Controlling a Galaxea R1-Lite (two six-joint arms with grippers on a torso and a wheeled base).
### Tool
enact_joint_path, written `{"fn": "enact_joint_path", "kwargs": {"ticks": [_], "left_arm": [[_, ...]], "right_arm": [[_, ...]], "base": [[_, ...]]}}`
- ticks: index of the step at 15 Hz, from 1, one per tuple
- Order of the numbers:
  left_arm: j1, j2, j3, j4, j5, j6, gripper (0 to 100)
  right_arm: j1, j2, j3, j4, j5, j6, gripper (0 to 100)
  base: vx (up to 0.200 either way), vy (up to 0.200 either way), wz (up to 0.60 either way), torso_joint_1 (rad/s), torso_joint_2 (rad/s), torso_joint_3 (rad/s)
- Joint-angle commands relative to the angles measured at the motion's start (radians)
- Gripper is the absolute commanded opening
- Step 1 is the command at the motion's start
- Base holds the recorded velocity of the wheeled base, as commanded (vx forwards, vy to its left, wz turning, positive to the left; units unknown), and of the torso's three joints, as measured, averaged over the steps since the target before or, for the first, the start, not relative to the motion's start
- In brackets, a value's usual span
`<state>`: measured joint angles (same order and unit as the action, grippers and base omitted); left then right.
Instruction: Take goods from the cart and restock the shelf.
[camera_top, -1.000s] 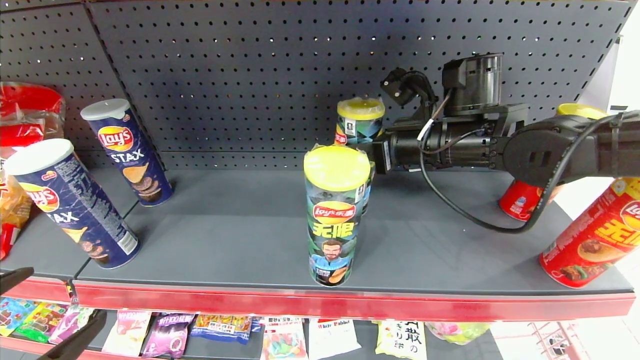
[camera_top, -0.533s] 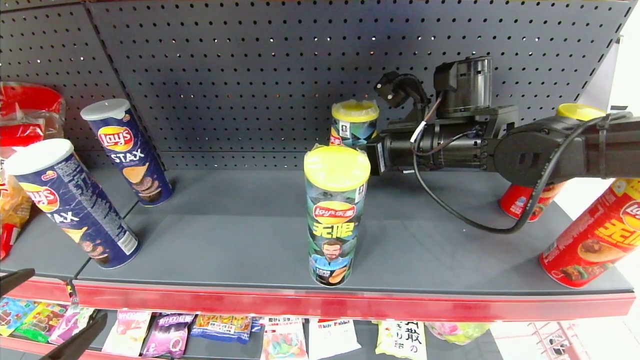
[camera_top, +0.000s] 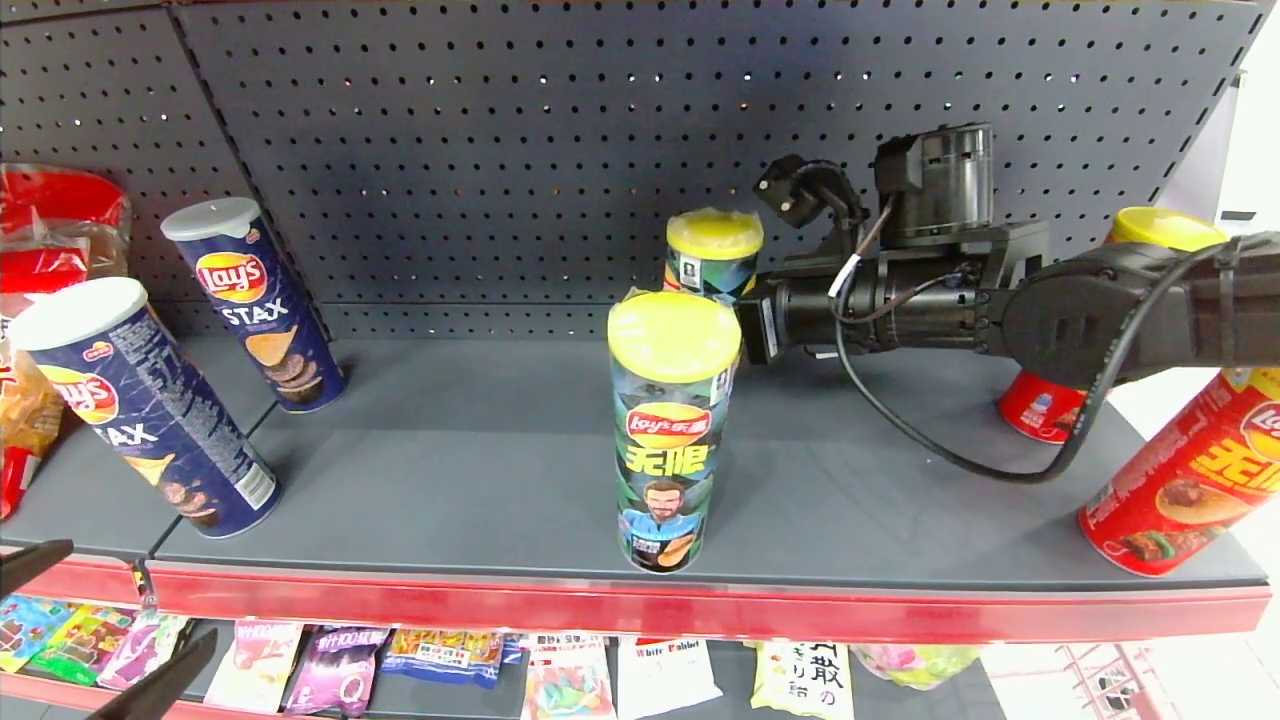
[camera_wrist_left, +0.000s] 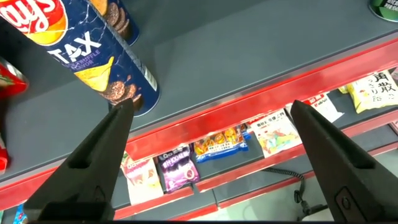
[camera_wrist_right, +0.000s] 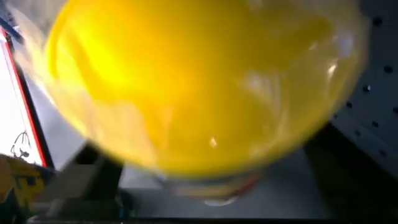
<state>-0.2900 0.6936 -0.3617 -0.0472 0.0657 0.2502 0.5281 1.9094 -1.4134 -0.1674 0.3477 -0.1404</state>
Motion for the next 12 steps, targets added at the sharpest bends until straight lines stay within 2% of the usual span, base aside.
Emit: {"fn": "enact_joint_path", "kwargs": {"ticks": [1,6,9,12], "left_arm": [[0.0,0.01,0.001,0.0,0.0,0.0,100],[0.0,0.05,-0.002,0.0,0.0,0.0,100],[0.0,0.089,-0.006,0.0,-0.001,0.0,100],[0.0,0.156,-0.011,-0.005,-0.018,0.0,100]], "right_arm": [[0.009,-0.085,0.091,0.0,-0.016,0.004,100],[0.012,-0.265,0.306,0.0,-0.082,0.021,100],[0.01,-0.492,0.527,0.003,-0.131,0.015,100],[0.023,-0.747,0.723,0.003,-0.128,-0.001,100]], "base": [[0.0,0.0,0.0,0.0,0.0,0.0],[0.0,0.0,0.0,0.0,0.0,0.0],[0.0,0.0,0.0,0.0,0.0,0.0],[0.0,0.0,0.0,0.0,0.0,0.0]]}}
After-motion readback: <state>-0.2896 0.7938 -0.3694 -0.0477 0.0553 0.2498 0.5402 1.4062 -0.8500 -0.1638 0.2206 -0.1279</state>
